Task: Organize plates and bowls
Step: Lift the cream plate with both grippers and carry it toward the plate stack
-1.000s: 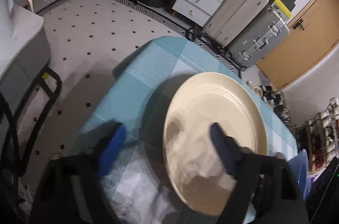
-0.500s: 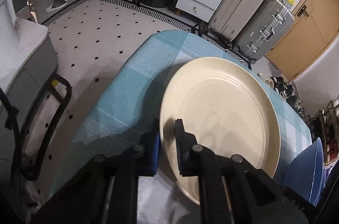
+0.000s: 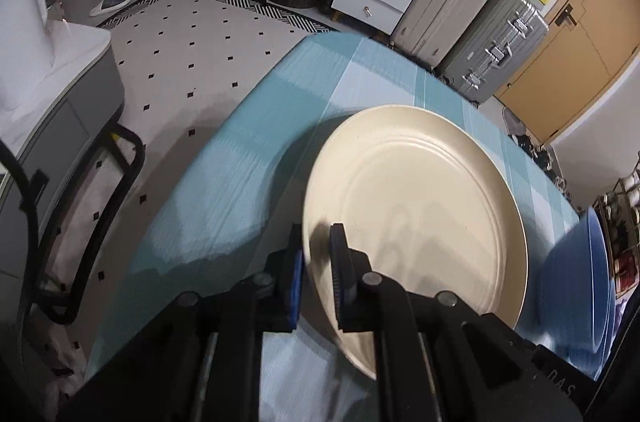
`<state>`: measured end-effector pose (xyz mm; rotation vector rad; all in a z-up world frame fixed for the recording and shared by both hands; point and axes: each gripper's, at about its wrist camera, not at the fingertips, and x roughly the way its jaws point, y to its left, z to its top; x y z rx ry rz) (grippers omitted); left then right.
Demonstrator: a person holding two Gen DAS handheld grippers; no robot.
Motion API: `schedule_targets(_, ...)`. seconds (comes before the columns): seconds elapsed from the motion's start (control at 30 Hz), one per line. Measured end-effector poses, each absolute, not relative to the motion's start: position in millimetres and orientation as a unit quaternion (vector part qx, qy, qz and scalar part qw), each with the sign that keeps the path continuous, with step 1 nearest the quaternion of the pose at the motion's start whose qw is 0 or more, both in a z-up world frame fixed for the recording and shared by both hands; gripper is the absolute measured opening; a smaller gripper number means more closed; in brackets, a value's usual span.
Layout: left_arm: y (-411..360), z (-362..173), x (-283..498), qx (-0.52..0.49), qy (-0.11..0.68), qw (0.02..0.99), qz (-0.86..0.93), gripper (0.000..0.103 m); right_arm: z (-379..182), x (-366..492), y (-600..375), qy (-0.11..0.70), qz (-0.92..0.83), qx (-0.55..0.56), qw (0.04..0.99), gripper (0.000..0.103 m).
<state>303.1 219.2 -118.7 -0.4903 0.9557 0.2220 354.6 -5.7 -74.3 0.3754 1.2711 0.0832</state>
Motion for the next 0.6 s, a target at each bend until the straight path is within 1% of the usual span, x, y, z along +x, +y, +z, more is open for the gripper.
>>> schedule_targets(0.27, 205.6, -116.9, 255.7, -0.223, 0.461, 0.854, 0.093, 0.009, -71.6, 311.4, -15.4, 0.616, 0.058, 0.146, 0.772, 0.012)
schedule_targets(0.43, 212.2, -116.6, 251.5, -0.24, 0.468, 0.845, 0.094, 0.011, -73.6, 303.9, -17.7, 0.626, 0.067, 0.138, 0.764, 0.013)
schedule_targets(0.5, 218.2, -114.2, 256.9, -0.237, 0.462, 0.849, 0.094, 0.011, -74.0, 305.7, -16.9, 0.625, 0.068, 0.118, 0.768, 0.015)
schedule_targets(0.53, 221.5, -112.7, 259.8, -0.236, 0.458, 0.852, 0.095, 0.013, -72.4, 307.8, -16.6, 0.62, 0.068, 0.11, 0.774, 0.018)
schedule_targets(0.6, 229.0, -113.8, 268.6, -0.245, 0.462, 0.848, 0.09, 0.019, -69.2, 310.0, -21.0, 0.604, 0.073, 0.124, 0.784, 0.03)
